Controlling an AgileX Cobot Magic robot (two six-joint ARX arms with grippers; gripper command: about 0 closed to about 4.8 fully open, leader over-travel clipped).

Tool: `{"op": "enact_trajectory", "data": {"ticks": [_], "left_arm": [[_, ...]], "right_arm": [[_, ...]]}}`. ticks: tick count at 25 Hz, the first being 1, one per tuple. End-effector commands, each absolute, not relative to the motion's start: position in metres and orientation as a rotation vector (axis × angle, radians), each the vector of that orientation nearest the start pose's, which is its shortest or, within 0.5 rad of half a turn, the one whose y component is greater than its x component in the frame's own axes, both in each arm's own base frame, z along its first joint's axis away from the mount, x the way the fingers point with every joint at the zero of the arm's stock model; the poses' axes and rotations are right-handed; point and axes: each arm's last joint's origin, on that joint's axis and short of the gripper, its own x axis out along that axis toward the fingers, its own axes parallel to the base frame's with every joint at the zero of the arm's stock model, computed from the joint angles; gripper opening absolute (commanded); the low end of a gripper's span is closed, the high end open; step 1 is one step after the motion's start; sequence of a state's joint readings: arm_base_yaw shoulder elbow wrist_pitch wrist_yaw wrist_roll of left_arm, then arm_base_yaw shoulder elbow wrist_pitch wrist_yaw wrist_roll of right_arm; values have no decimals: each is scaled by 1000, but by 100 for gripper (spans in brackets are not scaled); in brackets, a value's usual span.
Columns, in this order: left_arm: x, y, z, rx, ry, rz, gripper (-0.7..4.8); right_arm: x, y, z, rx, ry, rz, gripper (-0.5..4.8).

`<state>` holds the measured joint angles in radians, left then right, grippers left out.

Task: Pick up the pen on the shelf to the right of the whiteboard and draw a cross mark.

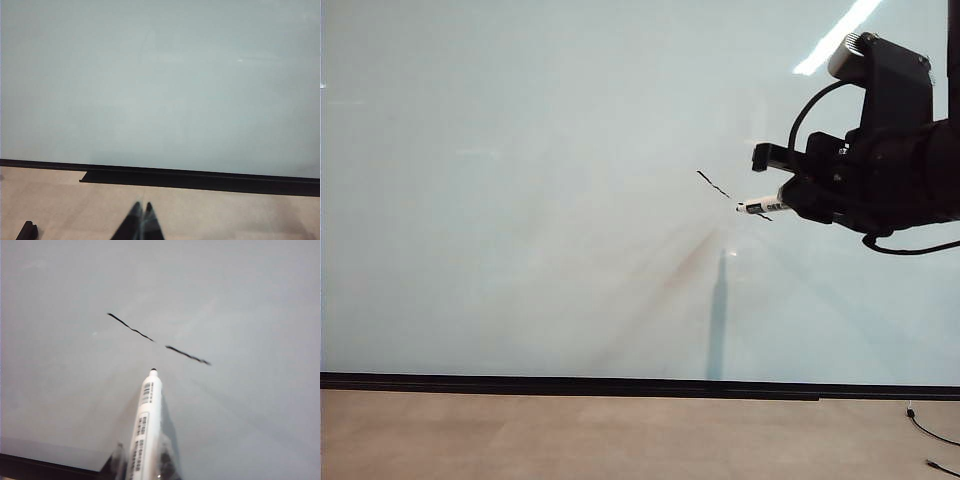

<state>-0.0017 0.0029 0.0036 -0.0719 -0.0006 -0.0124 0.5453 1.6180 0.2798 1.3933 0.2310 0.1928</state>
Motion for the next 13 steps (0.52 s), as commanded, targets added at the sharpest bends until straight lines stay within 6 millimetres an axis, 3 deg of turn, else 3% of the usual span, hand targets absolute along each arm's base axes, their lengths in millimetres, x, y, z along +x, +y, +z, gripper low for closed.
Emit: {"op": "enact_trajectory", "data": {"ticks": [1, 13], "left_arm": [[97, 0, 159, -8, 64, -5, -4], [97, 0, 159, -8, 64, -5, -4]], "right_arm": [[214, 124, 153, 102, -60, 374, -6], [244, 144, 164, -193, 10, 458, -6]]}}
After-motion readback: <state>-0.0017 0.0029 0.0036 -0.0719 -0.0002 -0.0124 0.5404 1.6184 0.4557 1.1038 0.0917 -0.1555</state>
